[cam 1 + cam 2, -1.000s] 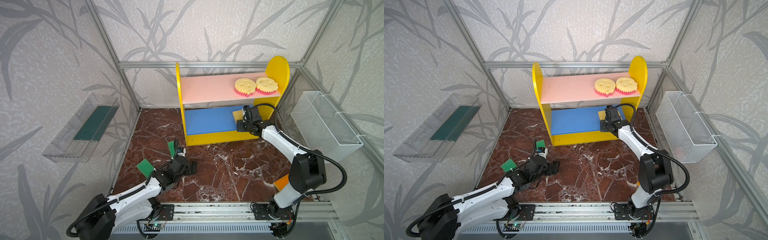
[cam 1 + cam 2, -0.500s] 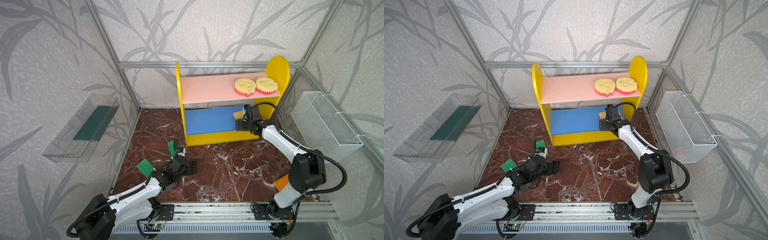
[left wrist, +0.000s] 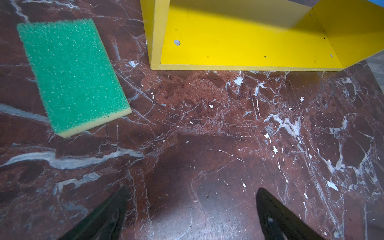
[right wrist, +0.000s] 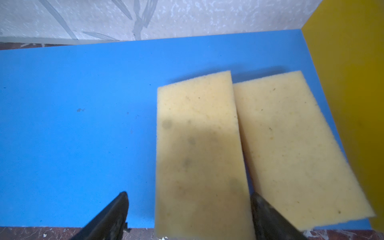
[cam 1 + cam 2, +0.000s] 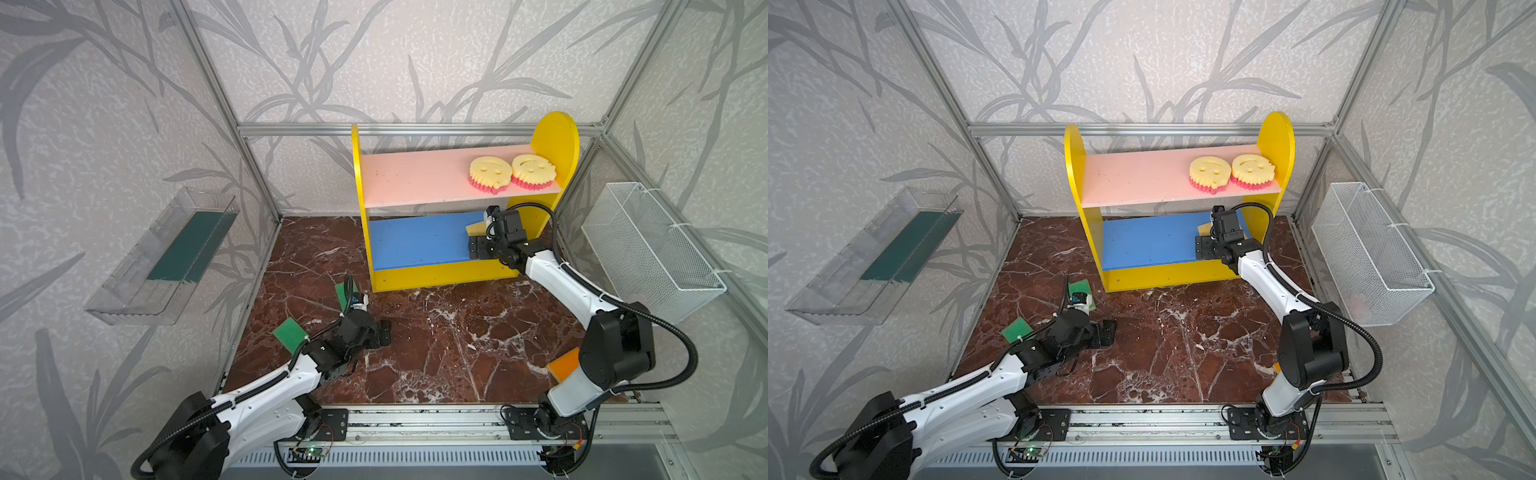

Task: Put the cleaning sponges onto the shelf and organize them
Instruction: 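Lower the sponge beside the first yellow sponge and open the right gripper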

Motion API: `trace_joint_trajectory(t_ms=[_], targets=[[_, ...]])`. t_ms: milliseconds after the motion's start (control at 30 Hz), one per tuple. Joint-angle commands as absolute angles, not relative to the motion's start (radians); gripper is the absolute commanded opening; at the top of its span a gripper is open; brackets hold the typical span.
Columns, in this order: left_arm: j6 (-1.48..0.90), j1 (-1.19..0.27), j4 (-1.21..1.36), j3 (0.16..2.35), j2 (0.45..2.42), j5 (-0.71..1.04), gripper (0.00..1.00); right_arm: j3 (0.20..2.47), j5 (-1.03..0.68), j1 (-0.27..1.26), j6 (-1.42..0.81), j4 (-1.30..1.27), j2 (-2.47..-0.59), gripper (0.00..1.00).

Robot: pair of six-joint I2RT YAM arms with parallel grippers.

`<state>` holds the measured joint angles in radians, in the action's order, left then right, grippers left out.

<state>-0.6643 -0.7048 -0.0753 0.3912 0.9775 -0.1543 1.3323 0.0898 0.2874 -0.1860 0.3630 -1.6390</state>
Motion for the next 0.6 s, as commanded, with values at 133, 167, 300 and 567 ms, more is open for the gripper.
trace_joint_trajectory(t_ms=[133,167,300,567], targets=[[-0.657,-0.695,-0.107,0.420,0.965,-0.153,0.97,1.354,0.055,0.282,-0.152,0.342,-1.656,0.93],[-0.657,-0.695,-0.108,0.420,0.963,-0.156,0.97,1.358,0.056,0.282,-0.149,0.342,-1.661,0.93],[-0.655,-0.692,-0.107,0.420,0.966,-0.156,0.97,1.366,0.061,0.282,-0.148,0.343,-1.678,0.93],[-0.654,-0.686,-0.089,0.420,0.990,-0.149,0.97,1.382,0.095,0.282,-0.152,0.350,-1.701,0.89]])
